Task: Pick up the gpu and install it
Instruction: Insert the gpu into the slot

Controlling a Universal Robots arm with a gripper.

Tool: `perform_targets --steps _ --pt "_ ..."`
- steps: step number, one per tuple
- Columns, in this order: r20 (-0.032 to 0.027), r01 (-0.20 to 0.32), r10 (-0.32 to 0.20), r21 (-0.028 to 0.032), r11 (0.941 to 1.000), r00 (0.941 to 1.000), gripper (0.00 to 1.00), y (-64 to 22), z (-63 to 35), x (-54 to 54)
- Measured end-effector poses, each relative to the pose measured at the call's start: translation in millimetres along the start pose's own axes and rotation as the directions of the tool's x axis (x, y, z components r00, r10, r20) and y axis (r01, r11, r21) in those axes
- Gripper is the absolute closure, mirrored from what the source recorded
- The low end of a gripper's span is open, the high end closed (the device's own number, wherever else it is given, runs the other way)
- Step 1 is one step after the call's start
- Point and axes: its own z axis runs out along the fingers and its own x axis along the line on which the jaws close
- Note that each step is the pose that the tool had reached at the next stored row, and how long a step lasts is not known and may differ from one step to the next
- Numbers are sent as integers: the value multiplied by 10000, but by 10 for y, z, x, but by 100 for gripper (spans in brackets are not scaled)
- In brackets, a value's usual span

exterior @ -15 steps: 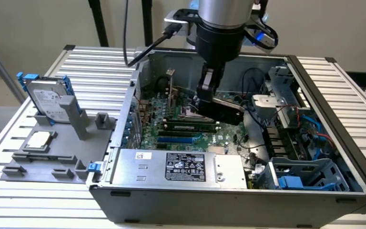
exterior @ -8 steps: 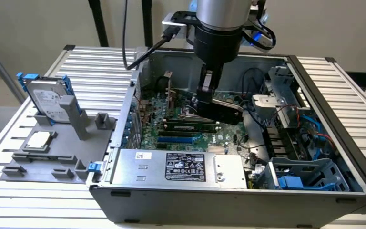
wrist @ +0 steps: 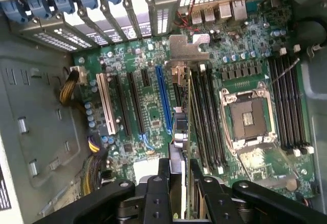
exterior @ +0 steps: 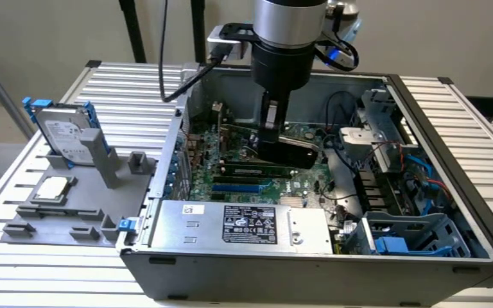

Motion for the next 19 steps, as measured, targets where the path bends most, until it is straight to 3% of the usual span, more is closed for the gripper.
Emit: perform_targets --steps 3,10,19 --pt "1 37 -37 -1 10000 10000 74 83 38 20" --pt "1 610 -610 -56 9981 9981 74 99 89 29" --pt "-34 1717 -1718 -137 9850 9851 74 118 134 35"
